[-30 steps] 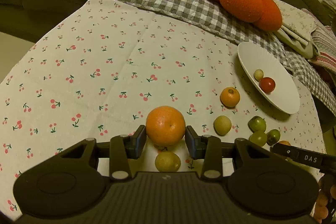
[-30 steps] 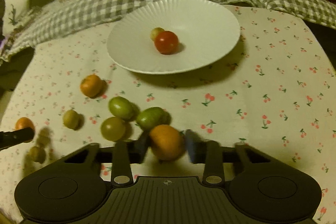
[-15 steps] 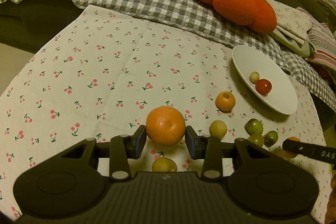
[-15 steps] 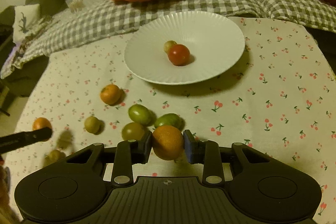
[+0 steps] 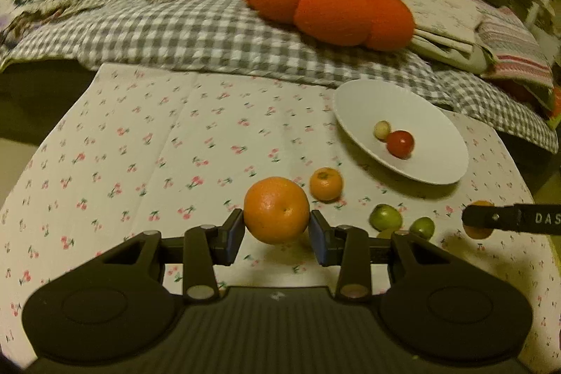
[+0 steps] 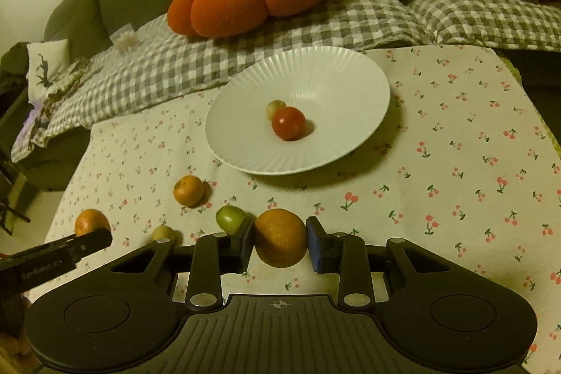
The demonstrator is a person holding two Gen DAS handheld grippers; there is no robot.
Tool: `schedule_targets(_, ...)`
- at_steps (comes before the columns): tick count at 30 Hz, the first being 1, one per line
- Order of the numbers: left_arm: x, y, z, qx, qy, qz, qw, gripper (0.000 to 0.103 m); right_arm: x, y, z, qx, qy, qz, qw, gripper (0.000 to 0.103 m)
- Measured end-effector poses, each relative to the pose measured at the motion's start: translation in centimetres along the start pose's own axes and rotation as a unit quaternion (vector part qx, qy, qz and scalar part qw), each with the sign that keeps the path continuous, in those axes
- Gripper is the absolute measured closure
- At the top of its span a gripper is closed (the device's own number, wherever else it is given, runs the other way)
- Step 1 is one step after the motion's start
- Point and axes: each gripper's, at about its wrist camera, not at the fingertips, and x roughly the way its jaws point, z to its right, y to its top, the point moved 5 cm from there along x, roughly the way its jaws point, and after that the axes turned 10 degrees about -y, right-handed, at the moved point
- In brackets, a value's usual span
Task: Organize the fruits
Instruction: 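Carry both oranges to the white plate and open both tools to release them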
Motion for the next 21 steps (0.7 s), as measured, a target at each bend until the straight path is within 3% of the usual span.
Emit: schedule_targets(21, 3.1, 2.6, 6.7, 0.103, 0.005, 0.006, 0.9946, 0.065, -0.9, 1.9, 1.9, 0.033, 0.007, 0.021, 0.999, 0.073)
